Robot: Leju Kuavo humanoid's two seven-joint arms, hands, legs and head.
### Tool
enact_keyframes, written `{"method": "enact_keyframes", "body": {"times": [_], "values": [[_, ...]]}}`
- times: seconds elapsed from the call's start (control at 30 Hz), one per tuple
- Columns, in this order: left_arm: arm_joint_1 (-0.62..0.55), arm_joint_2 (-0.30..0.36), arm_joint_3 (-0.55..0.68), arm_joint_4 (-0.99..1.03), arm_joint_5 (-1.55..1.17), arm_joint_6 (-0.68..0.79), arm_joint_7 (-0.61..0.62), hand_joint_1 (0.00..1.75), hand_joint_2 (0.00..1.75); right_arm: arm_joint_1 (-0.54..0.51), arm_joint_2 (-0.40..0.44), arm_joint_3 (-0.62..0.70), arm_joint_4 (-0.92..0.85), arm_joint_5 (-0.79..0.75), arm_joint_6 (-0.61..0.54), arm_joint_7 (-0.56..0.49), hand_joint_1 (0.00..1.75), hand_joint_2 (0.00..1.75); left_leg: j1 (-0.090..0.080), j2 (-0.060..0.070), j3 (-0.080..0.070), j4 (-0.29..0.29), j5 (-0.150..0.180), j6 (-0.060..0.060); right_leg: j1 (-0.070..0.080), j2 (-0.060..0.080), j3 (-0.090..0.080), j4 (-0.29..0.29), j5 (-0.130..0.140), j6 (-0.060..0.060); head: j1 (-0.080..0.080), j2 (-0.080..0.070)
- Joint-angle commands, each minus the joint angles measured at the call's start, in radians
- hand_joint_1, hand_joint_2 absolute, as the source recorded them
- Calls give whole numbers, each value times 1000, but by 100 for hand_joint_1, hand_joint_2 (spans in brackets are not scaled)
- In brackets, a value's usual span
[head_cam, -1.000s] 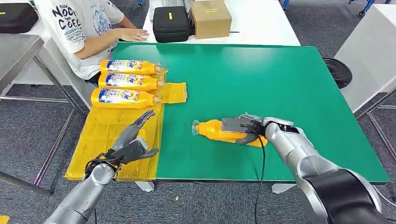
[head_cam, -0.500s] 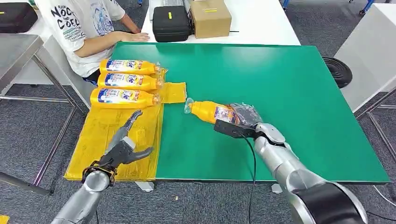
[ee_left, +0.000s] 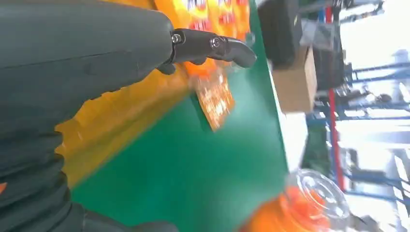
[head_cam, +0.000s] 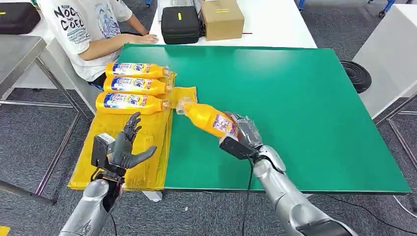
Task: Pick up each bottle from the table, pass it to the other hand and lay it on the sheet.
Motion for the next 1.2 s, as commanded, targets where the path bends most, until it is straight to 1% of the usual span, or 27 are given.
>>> {"method": "enact_keyframes", "body": {"times": [0.03, 0.07, 0.13, 0.17, 0.27, 0.4, 0.6, 0.73, 0.8, 0.83, 0.97, 1.03, 1.1, 1.13, 1.2], "values": [[-77, -32, -34, 116, 80, -80, 13, 0, 175, 69, 69, 37, -83, -82, 102, -37, 175, 175, 0, 1, 2, 0, -1, 0, 1, 0, 2, 0, -1, -2, 0, 0], [-80, -31, -41, 117, 88, -92, 13, 0, 175, 71, 69, 51, -86, -101, 129, -37, 175, 175, 1, 1, 4, 0, -2, 0, 1, 0, 4, -1, -1, -3, 0, 0], [-86, -33, -56, 116, 96, -115, 7, 0, 175, 67, 74, 72, -80, -106, 140, -37, 175, 175, 0, 0, 1, 0, -1, 0, 1, -1, 2, 0, -1, -2, 0, 0], [-89, -34, -69, 114, 105, -143, 4, 0, 175, 64, 80, 85, -68, -104, 143, -37, 175, 175, 1, 1, 4, 0, -2, 0, 1, -1, 4, 0, -2, -3, 0, 0], [-91, -36, -83, 113, 109, -162, 3, 0, 175, 63, 87, 94, -63, -113, 137, -37, 175, 175, 0, 1, 2, 0, -1, 0, 1, -1, 2, 0, -1, -2, 0, 0], [-101, -37, -104, 119, 104, -175, -1, 0, 175, 75, 89, 111, -91, -134, 137, -37, 175, 175, 1, 1, 4, 0, -2, 0, 1, -1, 5, 0, -2, -3, 0, 0], [-101, -37, -104, 119, 104, -175, -1, 0, 175, 75, 89, 111, -91, -134, 137, -37, 175, 175, 0, 0, 1, 0, 0, 0, 0, -1, 2, 0, -1, -2, 0, 0], [-108, -36, -130, 129, 97, -213, -11, 0, 175, 73, 92, 126, -120, -167, 158, -37, 175, 175, 1, 1, 4, 0, -2, 0, 1, 0, 4, 0, -2, -3, 0, 0], [-113, -41, -144, 131, 97, -242, -22, 0, 175, 66, 102, 128, -117, -173, 168, -37, 175, 175, 0, 1, 2, 0, -1, 0, 1, -1, 2, 0, -1, -2, 0, 0], [-114, -42, -147, 131, 98, -250, -25, 0, 175, 65, 106, 127, -117, -177, 173, -37, 175, 175, 1, 1, 3, 0, -1, 0, 1, -1, 3, 0, -2, -3, 0, 0], [-122, -63, -155, 133, 134, -320, -26, 0, 175, 73, 120, 128, -111, -210, 240, -37, 175, 175, 0, 0, 2, 0, -1, 0, 1, -1, 2, 0, -1, -2, 0, 0], [-126, -70, -160, 139, 178, -390, -16, 0, 175, 72, 127, 139, -88, -215, 258, -37, 175, 175, 1, 0, 3, 0, -2, 0, 1, -1, 4, 0, -2, -3, 0, 0], [-130, -68, -169, 151, 228, -461, -18, 0, 175, 67, 134, 154, -70, -225, 267, -37, 175, 175, 1, 1, 2, 0, -1, 0, 1, -1, 2, 0, -1, -2, 0, 0], [-129, -66, -171, 151, 234, -471, -20, 0, 175, 66, 137, 157, -67, -228, 271, -37, 175, 175, 1, 1, 4, 0, -2, 0, 1, -1, 4, 0, -2, -3, 0, 0], [-126, -65, -174, 150, 248, -489, -24, 0, 175, 60, 143, 165, -53, -233, 287, -37, 175, 175, 0, 1, 2, 0, -1, 0, 1, 0, 2, 0, -1, -2, 0, 0]]}}
